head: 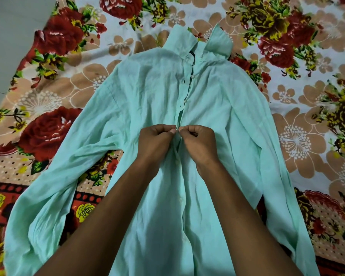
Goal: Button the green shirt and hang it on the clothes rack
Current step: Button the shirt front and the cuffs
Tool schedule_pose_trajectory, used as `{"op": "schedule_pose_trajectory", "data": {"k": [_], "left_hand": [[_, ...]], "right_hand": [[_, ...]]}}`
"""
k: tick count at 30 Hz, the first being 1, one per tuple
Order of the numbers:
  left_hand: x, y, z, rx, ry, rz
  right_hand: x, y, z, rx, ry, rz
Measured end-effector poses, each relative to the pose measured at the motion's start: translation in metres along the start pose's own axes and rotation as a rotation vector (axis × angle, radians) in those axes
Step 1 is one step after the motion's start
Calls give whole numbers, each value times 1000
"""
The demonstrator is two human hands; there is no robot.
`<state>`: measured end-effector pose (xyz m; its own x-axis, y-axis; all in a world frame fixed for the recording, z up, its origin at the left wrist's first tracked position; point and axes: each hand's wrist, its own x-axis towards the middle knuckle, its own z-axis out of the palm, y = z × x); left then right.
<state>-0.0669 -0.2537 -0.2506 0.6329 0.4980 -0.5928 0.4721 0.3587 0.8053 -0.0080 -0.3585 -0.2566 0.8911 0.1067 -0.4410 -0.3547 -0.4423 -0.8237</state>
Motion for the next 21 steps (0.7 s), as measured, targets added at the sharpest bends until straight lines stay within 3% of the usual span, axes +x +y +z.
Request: {"op": "schedule_pose_trajectory", "data": {"k": [6,13,21], "left_hand": [[1,1,-3,36,-15,30],[0,12,-6,33,-140,-13],[5,10,-3,112,-95,36]], "right_hand": [[0,-3,-6,17,-59,18],[3,-6,-18,111,-88,47],[0,-3,-21,77,-142,17]]}}
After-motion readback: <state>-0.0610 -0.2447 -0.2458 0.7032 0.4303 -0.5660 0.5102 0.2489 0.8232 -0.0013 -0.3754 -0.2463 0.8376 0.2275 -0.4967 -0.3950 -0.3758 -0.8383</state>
